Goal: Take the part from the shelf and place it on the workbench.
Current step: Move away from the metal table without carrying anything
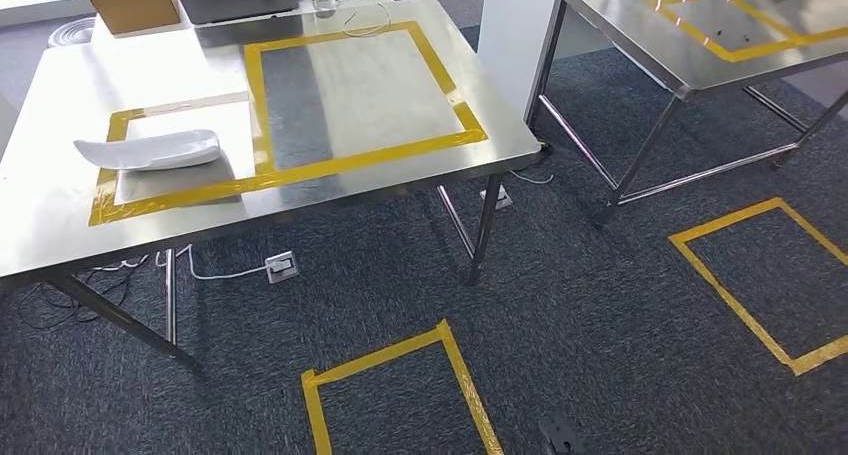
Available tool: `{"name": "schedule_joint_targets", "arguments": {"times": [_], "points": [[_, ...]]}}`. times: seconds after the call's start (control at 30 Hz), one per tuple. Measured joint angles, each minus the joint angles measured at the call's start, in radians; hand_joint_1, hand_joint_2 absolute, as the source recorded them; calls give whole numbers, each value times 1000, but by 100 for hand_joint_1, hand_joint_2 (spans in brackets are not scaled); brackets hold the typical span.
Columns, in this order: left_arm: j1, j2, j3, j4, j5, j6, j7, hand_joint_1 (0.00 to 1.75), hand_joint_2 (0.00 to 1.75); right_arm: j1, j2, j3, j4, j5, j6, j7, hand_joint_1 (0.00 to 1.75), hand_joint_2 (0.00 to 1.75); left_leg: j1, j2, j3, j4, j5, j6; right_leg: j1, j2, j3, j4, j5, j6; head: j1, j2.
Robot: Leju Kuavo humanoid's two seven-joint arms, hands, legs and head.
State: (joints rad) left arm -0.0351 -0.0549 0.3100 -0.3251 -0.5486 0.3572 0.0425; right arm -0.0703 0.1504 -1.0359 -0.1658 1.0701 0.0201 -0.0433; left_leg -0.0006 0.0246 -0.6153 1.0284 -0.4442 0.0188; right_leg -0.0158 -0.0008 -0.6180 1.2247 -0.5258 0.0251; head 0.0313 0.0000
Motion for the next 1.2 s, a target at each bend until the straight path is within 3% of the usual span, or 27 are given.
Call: {"name": "schedule_joint_targets", "arguments": {"times": [0.07,0.1,0.13,0.2,0.23,0.27,0.33,0.37,0.4,0.47,0.5,0.53,0.6,0.63,0.7,0.73,0.77,0.87,0.9,0.93,0.97,1.03,1.1,1.13,1.2], "points": [[9,-4,39,41,26,10,129,0,0,-1,-7,-1,0,-8,3,0,0,0,-2,-5,-20,11,13,-8,4,2,101,-140,-10,-13,1,0],[11,-5,59,55,45,17,172,0,0,-1,-9,-2,-1,-12,2,0,0,0,-1,-7,-24,13,21,-14,7,2,127,-186,-24,-20,1,0],[12,-7,81,66,62,22,194,0,0,-1,-11,-3,-1,-14,1,4,0,0,-1,-9,-26,11,30,-21,11,3,134,-205,-30,-26,2,0],[16,-8,123,86,83,26,203,0,0,1,-14,-6,0,-10,-1,22,0,0,2,-14,-29,7,41,-34,9,0,122,-213,-14,-40,3,0],[17,-10,138,94,86,26,201,0,0,0,-15,-6,0,-4,-3,35,0,0,3,-17,-35,15,26,-38,7,-3,114,-216,-2,-49,2,0],[19,-11,149,100,87,23,194,0,0,1,-16,-6,0,4,-6,47,0,0,3,-20,-44,40,-9,-43,4,-5,103,-220,11,-56,1,0],[18,-14,162,109,88,10,159,0,0,1,-19,-5,0,20,-9,61,0,0,7,-22,-67,140,-113,-50,2,-8,76,-221,37,-62,0,0],[16,-15,167,111,89,0,132,0,0,0,-19,-5,0,27,-10,61,0,0,9,-22,-74,201,-151,-54,2,-9,61,-220,49,-61,-1,0],[14,-16,171,114,87,-12,100,0,0,-1,-20,-3,0,32,-9,55,0,0,11,-22,-74,249,-165,-58,2,-9,44,-219,61,-59,0,0],[9,-18,174,117,73,-36,29,0,0,-6,-20,0,0,37,-6,38,0,0,14,-22,-36,265,-127,-62,0,-11,12,-215,85,-53,0,0],[3,-20,174,118,59,-48,-6,0,0,-11,-20,2,0,39,-3,30,0,0,16,-22,7,223,-97,-63,-2,-11,-4,-211,97,-48,0,0],[-7,-24,173,119,43,-58,-35,0,0,-18,-20,3,0,41,0,23,0,0,17,-23,59,155,-89,-64,-3,-11,-18,-206,108,-42,-1,0],[-36,-34,165,119,4,-75,-76,0,0,-36,-20,5,0,44,4,4,0,0,14,-28,144,22,-111,-58,-2,-12,-36,-199,129,-28,1,0],[-52,-40,156,120,-16,-82,-85,0,0,-46,-19,7,-1,44,5,-10,0,0,11,-30,160,-11,-127,-51,-1,-13,-39,-199,140,-21,1,0],[-80,-50,133,120,-59,-92,-90,0,0,-61,-17,11,-1,42,6,-40,0,0,8,-28,147,-17,-118,-32,-3,-13,-43,-206,160,-8,1,0],[-92,-54,121,121,-79,-94,-88,0,0,-66,-15,15,-1,41,5,-53,0,0,9,-26,137,-15,-108,-21,-5,-12,-48,-201,151,-2,0,0],[-103,-57,108,121,-99,-95,-82,0,0,-69,-13,18,-1,40,5,-63,0,0,9,-23,124,-15,-96,-11,-6,-11,-58,-181,122,2,0,0],[-119,-59,66,122,-161,-96,-45,0,0,-71,-7,25,0,40,2,-63,0,0,6,-18,82,-13,-57,5,-5,-7,-100,-15,-29,7,2,0],[-119,-58,50,124,-181,-98,-28,0,0,-69,-7,26,0,39,-2,-50,0,0,3,-17,66,-11,-44,6,-3,-7,-107,45,-55,6,3,0],[-117,-57,35,125,-195,-101,-12,0,0,-65,-8,26,-1,36,-8,-30,0,0,1,-17,50,-8,-32,7,-1,-6,-101,81,-56,4,3,0],[-113,-56,23,126,-204,-103,1,0,0,-59,-9,27,-1,32,-16,-3,0,0,-2,-17,33,-5,-22,6,1,-6,-78,83,-39,0,3,0],[-100,-52,11,129,-200,-105,11,0,0,-43,-14,25,-1,19,-36,65,0,0,-5,-17,5,3,-6,4,8,-5,16,-21,2,-15,3,0],[-85,-48,9,130,-188,-105,11,0,0,-29,-19,22,-1,8,-52,125,0,0,-8,-16,-11,8,10,-5,15,-4,107,-158,-7,-29,2,0],[-79,-47,9,131,-184,-105,10,0,0,-24,-21,20,-2,6,-56,140,0,0,-8,-15,-14,8,18,-10,19,-3,126,-197,-18,-35,3,0],[-70,-43,9,133,-182,-105,9,0,0,-16,-23,18,-2,5,-62,154,0,0,-7,-13,-17,1,35,-23,22,-2,123,-215,-9,-44,4,0]]}}
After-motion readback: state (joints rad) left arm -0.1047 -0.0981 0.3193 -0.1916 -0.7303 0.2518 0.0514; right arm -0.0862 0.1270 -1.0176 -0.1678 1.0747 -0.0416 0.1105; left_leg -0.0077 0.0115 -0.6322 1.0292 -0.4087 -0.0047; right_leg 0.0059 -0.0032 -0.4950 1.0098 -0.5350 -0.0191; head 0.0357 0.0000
